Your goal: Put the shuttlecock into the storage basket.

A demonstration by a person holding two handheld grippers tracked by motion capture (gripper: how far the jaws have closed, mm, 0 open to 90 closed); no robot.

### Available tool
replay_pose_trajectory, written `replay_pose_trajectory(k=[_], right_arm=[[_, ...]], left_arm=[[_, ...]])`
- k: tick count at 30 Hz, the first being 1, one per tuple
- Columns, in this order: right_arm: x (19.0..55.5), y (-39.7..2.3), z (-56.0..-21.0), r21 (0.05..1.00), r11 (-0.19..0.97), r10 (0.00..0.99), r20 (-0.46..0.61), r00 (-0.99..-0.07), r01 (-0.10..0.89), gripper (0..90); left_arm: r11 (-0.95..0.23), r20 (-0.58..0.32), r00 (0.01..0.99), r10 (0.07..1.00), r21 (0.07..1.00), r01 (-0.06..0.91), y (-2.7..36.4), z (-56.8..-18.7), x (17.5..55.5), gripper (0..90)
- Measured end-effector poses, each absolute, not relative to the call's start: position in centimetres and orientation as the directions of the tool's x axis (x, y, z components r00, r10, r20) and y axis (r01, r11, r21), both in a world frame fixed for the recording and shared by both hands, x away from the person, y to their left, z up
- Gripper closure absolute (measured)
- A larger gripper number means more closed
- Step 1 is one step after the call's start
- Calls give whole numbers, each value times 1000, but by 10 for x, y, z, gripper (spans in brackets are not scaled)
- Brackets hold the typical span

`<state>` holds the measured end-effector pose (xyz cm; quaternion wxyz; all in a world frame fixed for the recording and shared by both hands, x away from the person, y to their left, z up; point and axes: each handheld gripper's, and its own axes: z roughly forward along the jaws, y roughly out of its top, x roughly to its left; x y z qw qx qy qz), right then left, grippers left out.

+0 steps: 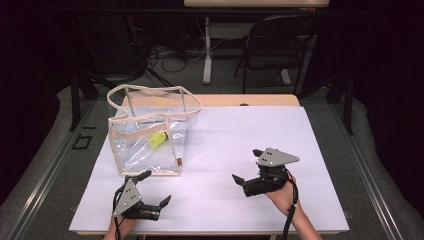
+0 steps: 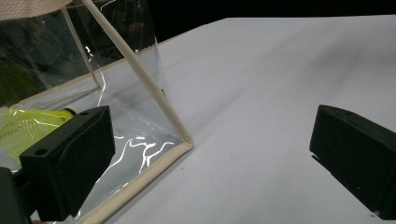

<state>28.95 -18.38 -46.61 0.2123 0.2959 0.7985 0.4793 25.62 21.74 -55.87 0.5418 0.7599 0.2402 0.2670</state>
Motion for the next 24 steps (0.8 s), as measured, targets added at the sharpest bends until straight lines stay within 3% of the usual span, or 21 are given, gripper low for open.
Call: replay_pose_trajectory(k=[24], right_arm=[[259,-202,-505,909,365,657,-98,-748,201,0]], left_arm=[[-300,147,739,658,951,78,217,-559,256,1]])
